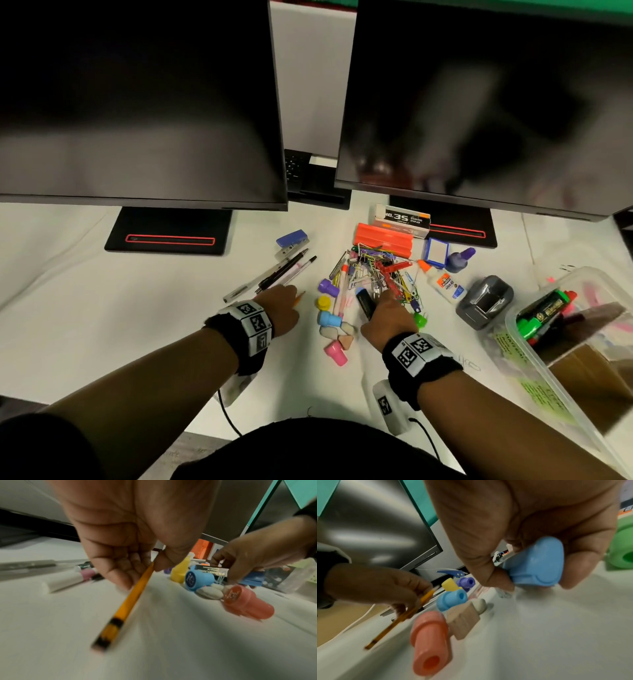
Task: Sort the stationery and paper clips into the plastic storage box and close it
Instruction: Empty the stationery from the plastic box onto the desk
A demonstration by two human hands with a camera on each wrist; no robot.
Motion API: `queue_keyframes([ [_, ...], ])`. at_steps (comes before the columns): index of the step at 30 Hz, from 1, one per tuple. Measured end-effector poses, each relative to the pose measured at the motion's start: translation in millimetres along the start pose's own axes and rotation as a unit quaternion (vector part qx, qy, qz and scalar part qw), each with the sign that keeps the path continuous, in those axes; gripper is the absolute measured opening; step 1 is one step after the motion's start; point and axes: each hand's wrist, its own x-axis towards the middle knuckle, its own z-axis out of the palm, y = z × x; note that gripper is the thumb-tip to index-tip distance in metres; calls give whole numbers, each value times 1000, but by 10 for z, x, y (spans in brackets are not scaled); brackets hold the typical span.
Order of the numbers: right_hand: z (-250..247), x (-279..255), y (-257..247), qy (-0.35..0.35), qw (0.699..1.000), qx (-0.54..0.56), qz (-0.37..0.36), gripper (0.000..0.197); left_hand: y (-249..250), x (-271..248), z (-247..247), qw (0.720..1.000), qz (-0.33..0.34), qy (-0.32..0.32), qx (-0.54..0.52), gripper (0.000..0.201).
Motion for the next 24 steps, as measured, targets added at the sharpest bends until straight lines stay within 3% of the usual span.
queue_keyframes([
  [3, -1, -34, 55, -17, 1000, -15, -13, 44, -7, 45, -77, 997, 13, 78, -21, 25],
  [6, -22, -43, 149, -31, 999, 3, 4, 35, -48, 104, -150, 991, -19, 123, -39, 29],
  [9, -41, -30, 241, -19, 999, 43, 25, 31, -112, 117, -203, 989, -71, 123, -48, 36],
  [12, -45, 14, 283, 71, 993, 95, 24, 29, -186, 128, -184, 988, -113, 103, -5, 56],
  [15, -23, 89, 263, 128, 984, 121, 4, 30, -235, 148, -152, 987, -134, 91, 21, 56],
  [24, 5, 80, 129, 70, 990, -82, -89, 36, -212, 192, -125, 987, -138, 75, 30, 53],
])
